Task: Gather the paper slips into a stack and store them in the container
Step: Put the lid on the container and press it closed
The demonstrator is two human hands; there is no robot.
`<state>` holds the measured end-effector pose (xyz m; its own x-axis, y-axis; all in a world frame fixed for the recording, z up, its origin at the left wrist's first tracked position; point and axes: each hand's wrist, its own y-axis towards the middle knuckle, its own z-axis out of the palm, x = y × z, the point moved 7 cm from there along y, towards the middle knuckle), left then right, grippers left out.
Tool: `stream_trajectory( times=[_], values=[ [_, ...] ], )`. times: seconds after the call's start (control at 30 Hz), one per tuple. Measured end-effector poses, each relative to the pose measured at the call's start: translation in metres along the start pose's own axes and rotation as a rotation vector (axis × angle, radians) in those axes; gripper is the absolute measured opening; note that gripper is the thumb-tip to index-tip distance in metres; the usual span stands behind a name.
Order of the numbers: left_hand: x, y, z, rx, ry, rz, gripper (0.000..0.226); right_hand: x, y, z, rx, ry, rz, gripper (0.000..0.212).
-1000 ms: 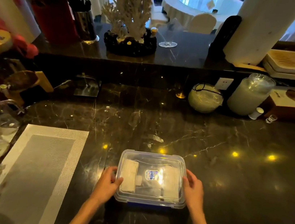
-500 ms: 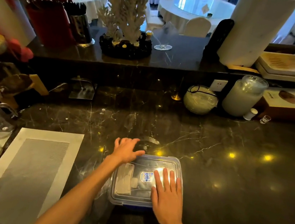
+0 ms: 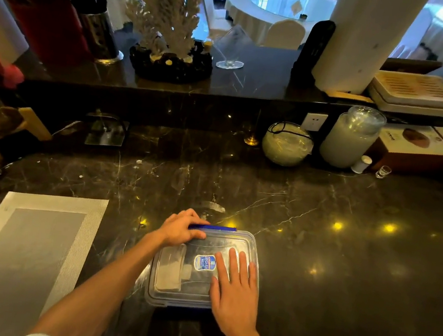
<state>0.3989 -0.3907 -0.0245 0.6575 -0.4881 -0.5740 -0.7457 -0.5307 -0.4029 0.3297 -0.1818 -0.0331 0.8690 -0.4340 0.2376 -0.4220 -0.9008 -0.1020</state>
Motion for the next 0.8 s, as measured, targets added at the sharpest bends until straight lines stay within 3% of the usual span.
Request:
stream_trajectory(
  times=[0.43, 0.5, 0.63, 0.8],
  values=[
    [-0.017, -0.017, 0.004, -0.355, 0.183, 0.118, 0.035, 0.002, 0.001, -0.002, 0.061, -0.026, -0.037, 0.066],
    [-0.017, -0.021, 0.007, -0.391, 0.267, 0.144, 0.037, 0.002, -0.003, -0.006, 0.066, -0.011, -0.11, 0.068],
    [-0.018, -0.023, 0.01, -0.408, 0.305, 0.147, 0.04, -0.002, -0.028, -0.004, 0.082, -0.06, -0.423, 0.069],
    [-0.017, -0.024, 0.01, -0.413, 0.298, 0.139, 0.04, -0.01, -0.036, 0.006, 0.15, -0.152, -0.448, 0.094]
  ],
)
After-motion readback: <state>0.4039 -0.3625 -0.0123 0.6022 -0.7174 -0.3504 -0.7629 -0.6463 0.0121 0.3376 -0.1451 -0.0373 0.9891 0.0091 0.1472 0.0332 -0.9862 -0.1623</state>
